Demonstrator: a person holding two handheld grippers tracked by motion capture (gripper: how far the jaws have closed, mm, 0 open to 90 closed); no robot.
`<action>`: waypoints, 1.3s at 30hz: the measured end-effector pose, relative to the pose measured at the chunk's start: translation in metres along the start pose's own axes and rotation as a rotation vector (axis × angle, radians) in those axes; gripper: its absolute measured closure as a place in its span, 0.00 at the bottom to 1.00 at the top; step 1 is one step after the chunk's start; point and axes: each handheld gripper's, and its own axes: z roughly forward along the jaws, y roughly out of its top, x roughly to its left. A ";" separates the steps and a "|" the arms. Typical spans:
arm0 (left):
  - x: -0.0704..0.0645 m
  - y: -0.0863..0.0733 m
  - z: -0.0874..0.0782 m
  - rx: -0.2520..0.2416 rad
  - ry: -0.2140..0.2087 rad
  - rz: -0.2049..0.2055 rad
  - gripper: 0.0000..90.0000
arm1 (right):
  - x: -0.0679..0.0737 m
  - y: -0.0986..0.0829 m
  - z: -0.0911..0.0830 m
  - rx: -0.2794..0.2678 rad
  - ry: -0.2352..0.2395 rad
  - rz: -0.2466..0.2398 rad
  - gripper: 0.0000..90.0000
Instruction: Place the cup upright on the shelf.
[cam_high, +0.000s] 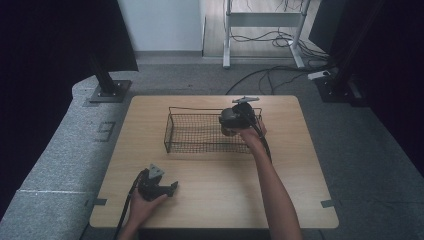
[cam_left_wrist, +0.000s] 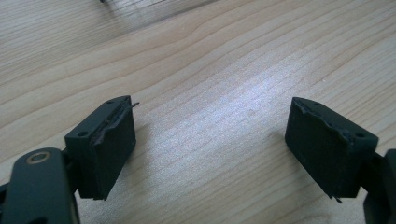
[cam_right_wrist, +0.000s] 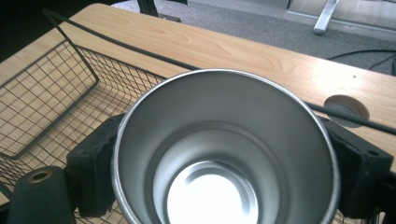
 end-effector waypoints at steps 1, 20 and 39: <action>0.000 0.000 0.000 0.000 0.000 0.000 0.18 | 0.000 -0.001 0.001 0.002 0.000 0.004 0.15; 0.000 0.000 0.000 -0.002 -0.001 -0.001 0.18 | -0.004 -0.016 0.021 0.053 -0.029 0.020 0.15; 0.000 0.000 0.000 -0.002 0.000 -0.001 0.18 | 0.000 -0.021 0.032 0.085 -0.041 0.004 0.15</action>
